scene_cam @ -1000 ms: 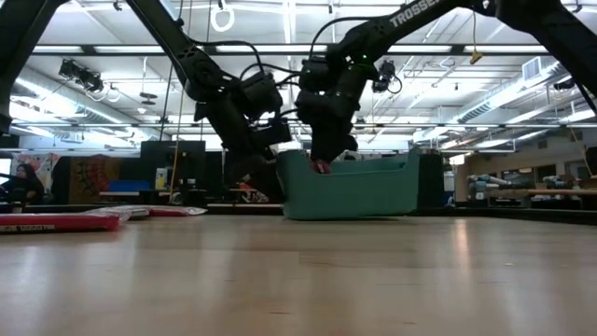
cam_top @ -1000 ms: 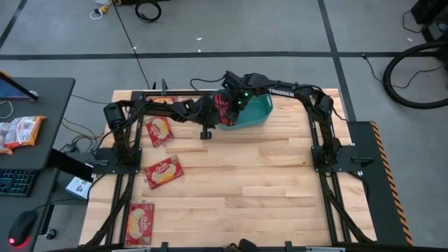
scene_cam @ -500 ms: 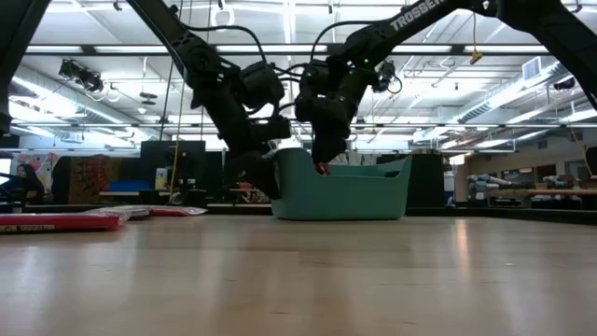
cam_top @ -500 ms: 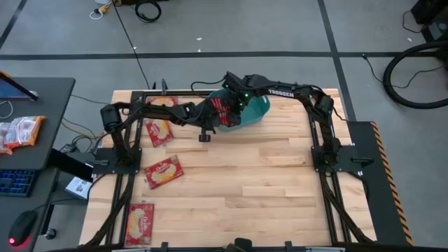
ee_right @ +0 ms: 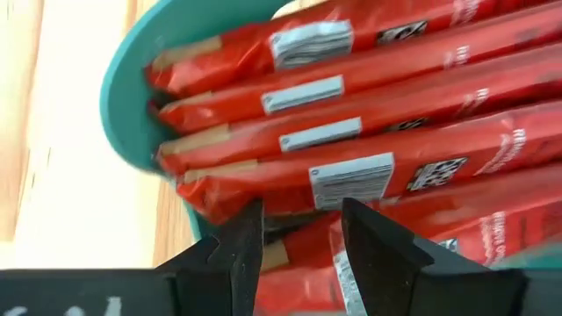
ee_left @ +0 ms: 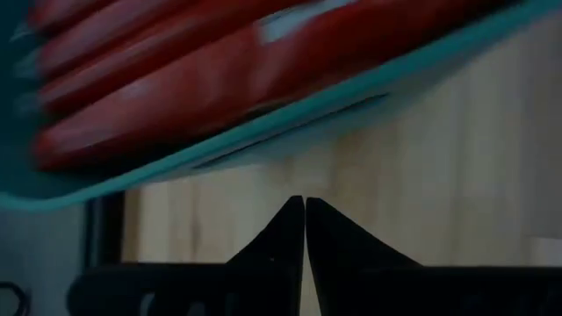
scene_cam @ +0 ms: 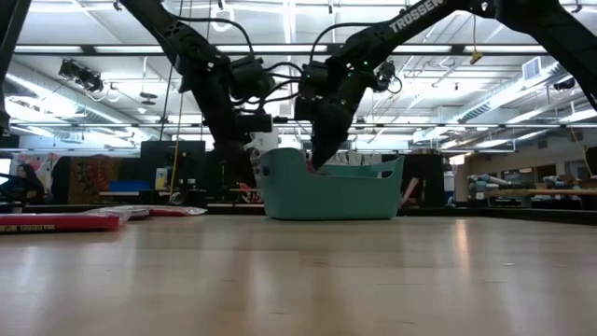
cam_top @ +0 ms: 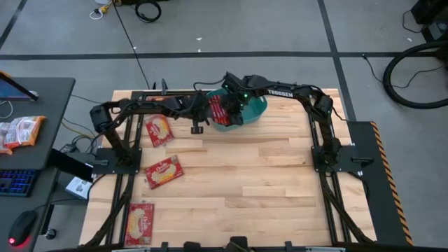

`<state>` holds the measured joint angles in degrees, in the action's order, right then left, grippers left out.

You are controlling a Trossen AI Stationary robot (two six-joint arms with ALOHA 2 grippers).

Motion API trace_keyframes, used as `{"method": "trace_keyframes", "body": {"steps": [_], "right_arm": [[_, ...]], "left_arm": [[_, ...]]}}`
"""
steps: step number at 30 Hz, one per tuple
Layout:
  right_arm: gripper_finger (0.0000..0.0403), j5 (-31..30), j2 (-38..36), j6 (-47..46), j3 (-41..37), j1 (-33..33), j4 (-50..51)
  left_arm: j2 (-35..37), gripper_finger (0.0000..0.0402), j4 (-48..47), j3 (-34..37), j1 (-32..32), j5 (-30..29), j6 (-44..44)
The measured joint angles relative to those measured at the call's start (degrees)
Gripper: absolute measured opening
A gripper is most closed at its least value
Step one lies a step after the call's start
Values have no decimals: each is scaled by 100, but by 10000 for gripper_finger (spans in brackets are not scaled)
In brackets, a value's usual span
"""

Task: Sort popcorn bags into baskets
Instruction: Put the popcorn bag into the bin

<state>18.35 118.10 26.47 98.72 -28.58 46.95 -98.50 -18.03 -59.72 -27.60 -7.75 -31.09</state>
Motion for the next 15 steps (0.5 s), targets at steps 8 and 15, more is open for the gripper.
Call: {"method": "trace_keyframes", "body": {"steps": [8, 15], "right_arm": [[160, -59, -178, -132, 242, -49, -52], [158, -1422, -477, 1178, 220, -615, 729]], "left_arm": [[-43, 20, 698, 2, -279, 4, 74], [-48, 20, 738, 4, -271, 7, 423]]}}
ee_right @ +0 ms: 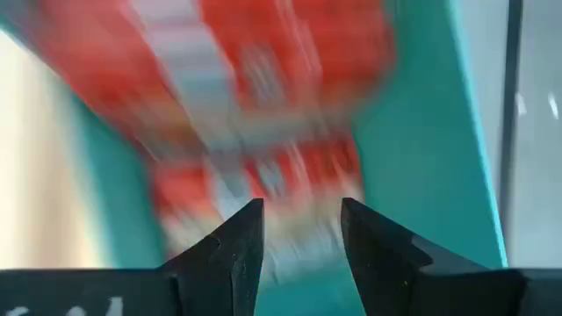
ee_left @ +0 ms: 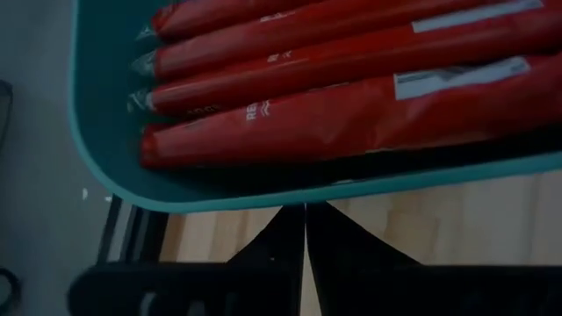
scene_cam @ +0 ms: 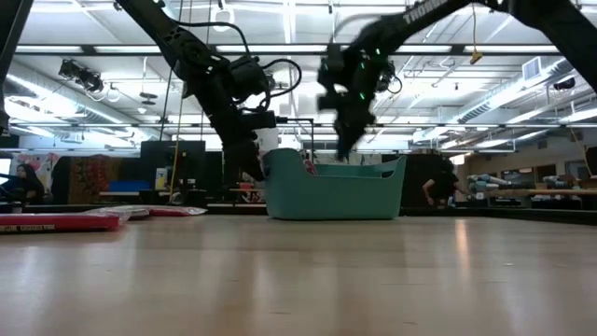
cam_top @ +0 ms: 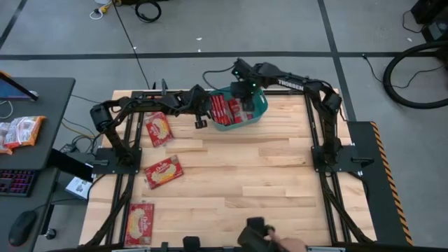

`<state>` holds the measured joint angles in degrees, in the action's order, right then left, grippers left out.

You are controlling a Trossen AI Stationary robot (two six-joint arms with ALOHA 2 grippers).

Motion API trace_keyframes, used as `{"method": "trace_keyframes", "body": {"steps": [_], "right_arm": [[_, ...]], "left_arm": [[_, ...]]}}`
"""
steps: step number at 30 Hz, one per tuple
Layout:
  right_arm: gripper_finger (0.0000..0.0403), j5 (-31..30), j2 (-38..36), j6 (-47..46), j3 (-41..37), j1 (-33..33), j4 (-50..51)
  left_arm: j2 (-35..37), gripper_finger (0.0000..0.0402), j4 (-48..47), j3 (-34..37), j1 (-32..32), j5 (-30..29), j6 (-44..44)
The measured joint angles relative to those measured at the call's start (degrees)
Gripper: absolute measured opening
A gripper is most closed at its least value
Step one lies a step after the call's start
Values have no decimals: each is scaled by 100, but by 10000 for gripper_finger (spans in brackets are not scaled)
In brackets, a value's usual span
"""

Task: Sort popcorn bags into baskets
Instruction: Put the popcorn bag into the bin

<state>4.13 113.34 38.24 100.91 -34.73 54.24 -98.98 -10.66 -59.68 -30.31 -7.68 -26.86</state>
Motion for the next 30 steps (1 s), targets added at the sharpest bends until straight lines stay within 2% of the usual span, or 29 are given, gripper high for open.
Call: {"method": "trace_keyframes", "body": {"steps": [5, 11, 13, 20, 22, 30], "right_arm": [[158, -708, 0, 372, -684, -374, -318], [158, -1611, 0, 966, -1689, -290, -994], [158, -1673, 2, 979, -1967, -270, -1156], [157, -1027, -18, 712, -2444, -173, -1269], [157, -643, -26, 533, -2447, -102, -1283], [158, 20, -19, -76, -2458, 252, -1780]], "left_arm": [[-77, 20, 99, 0, 27, 0, 300], [-486, 20, 505, 0, 33, 204, 374], [-630, 20, 739, 7, 64, 265, 379], [-998, 20, 1775, 11, 217, 300, 381], [-1085, 20, 2023, 13, 286, 263, 385], [-1106, 20, 2142, 17, 379, 226, 739]]}}
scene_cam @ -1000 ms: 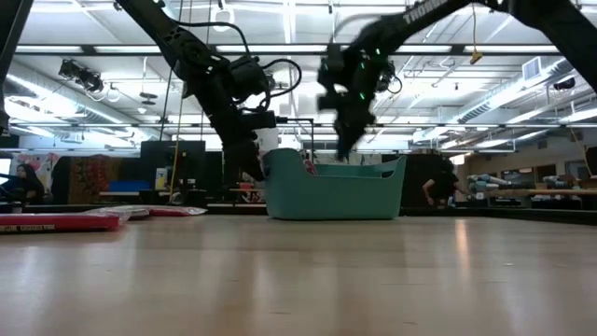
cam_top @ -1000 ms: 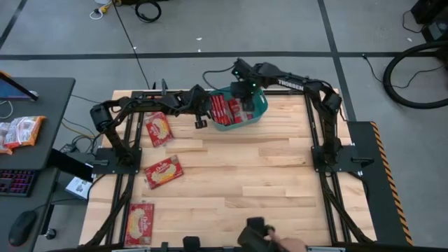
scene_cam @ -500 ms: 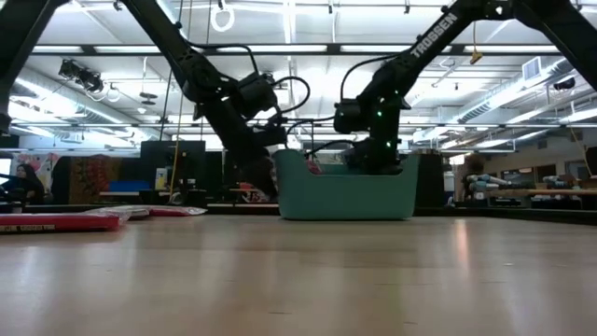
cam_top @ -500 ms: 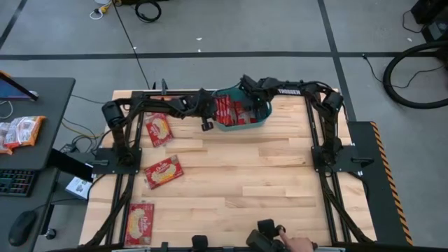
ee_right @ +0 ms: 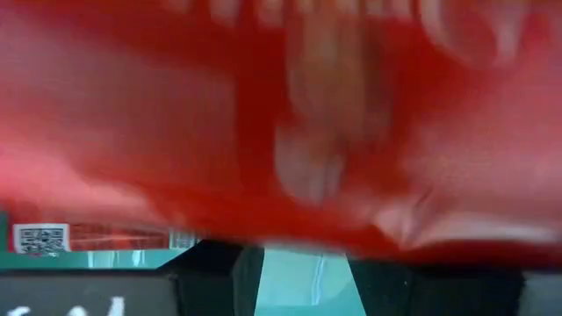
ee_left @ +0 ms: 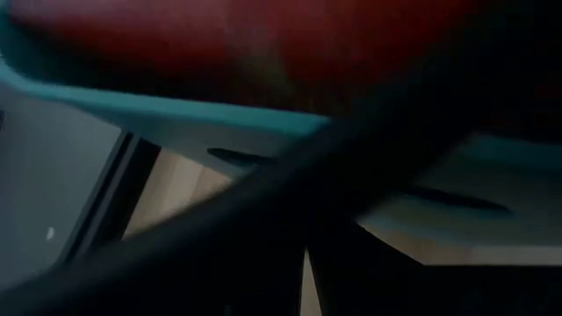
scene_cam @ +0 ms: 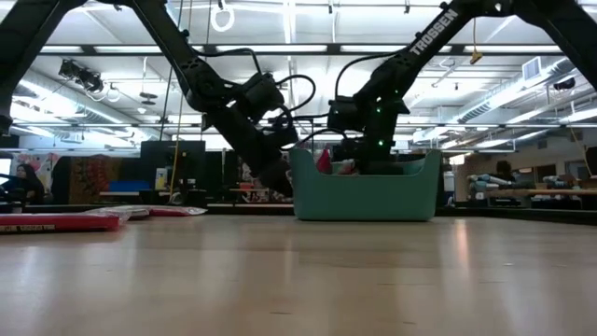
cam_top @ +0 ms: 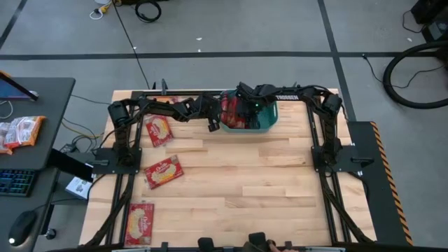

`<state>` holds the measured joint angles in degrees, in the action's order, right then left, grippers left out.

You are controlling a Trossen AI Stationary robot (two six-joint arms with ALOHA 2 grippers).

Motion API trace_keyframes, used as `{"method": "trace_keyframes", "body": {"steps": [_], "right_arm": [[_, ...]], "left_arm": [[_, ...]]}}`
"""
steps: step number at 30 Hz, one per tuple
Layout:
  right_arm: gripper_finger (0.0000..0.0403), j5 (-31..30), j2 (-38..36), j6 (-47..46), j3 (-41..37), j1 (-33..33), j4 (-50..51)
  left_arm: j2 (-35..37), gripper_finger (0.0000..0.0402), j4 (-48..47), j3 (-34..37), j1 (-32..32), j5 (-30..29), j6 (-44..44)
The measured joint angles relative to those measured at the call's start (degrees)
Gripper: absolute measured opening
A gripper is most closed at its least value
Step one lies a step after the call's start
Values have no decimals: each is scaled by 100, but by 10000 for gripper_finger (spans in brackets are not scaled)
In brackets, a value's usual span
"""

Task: Sort popcorn bags into baskets
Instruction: Put the popcorn bag into the bin

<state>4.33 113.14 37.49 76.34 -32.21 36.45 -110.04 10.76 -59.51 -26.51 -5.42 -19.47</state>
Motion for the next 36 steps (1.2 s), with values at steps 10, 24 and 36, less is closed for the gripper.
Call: {"method": "trace_keyframes", "body": {"steps": [10, 24, 36], "right_arm": [[158, -111, -439, -48, 69, -94, 443], [158, 1173, -276, -1370, 175, -12, -491], [161, 697, -269, -1747, 244, 287, -435]], "left_arm": [[2, 20, -131, -11, 3, 31, 324], [9, 20, -129, -11, 12, -8, 86], [15, 20, -108, -7, 11, 120, 101]]}}
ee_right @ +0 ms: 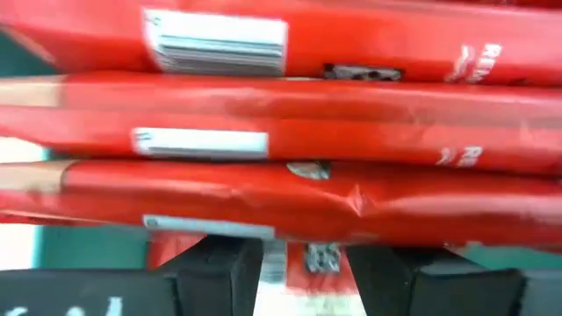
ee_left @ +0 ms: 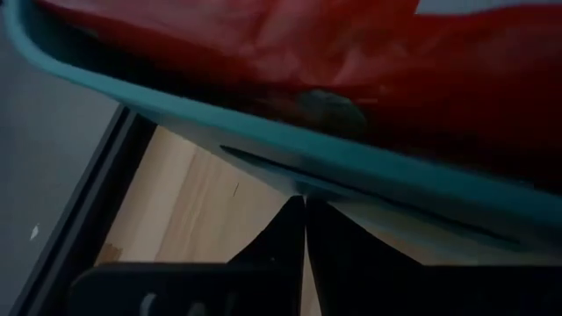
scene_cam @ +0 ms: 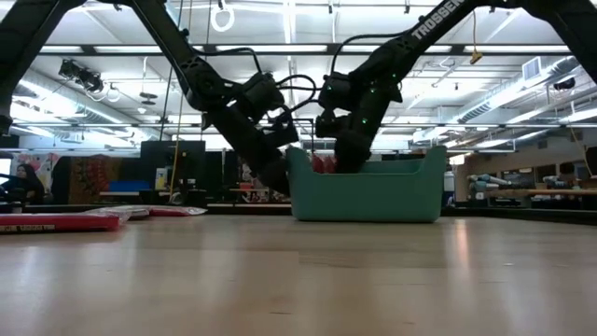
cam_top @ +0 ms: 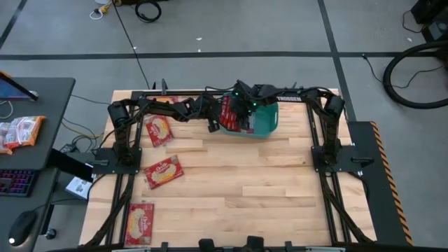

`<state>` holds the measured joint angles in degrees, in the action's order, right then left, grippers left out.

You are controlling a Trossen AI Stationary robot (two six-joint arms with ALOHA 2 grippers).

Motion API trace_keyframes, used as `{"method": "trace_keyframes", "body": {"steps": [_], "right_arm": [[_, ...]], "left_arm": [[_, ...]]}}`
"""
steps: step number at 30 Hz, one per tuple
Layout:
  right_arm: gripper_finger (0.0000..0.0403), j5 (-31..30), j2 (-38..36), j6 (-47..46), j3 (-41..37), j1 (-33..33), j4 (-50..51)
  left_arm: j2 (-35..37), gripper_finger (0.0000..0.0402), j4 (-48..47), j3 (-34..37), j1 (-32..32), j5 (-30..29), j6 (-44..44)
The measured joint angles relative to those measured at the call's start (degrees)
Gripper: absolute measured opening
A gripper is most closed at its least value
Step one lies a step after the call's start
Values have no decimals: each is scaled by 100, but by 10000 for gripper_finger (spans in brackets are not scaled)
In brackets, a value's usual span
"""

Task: Sort popcorn bags into baskets
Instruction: Put the popcorn bag into the bin

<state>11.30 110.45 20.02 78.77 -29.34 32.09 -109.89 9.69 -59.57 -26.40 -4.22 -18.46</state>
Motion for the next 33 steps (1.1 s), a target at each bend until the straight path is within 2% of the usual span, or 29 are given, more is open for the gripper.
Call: {"method": "trace_keyframes", "body": {"steps": [5, 15, 20, 23, 26, 29, 32, 33], "right_arm": [[183, -383, 0, 60, -32, -64, 221], [247, -468, -20, 83, -390, -60, 557], [249, -509, -33, 408, -717, -54, 410], [223, -703, -39, 483, -924, -24, 203], [178, -722, -46, 512, -1013, -25, 83], [114, -720, -43, 512, -1022, -20, 9], [31, -767, -29, 473, -979, -20, 43], [16, -785, -26, 451, -955, -20, 79]], "left_arm": [[0, 20, 113, -2, 5, 120, 65], [0, 20, 295, -2, 392, 206, 228], [0, 20, 361, -2, 541, 263, 66], [0, 20, 370, -2, 574, 255, 50], [0, 20, 372, -2, 580, 257, 57], [0, 20, 376, -2, 580, 257, 76], [0, 20, 379, -2, 573, 259, 134], [0, 20, 380, -2, 567, 257, 138]]}}
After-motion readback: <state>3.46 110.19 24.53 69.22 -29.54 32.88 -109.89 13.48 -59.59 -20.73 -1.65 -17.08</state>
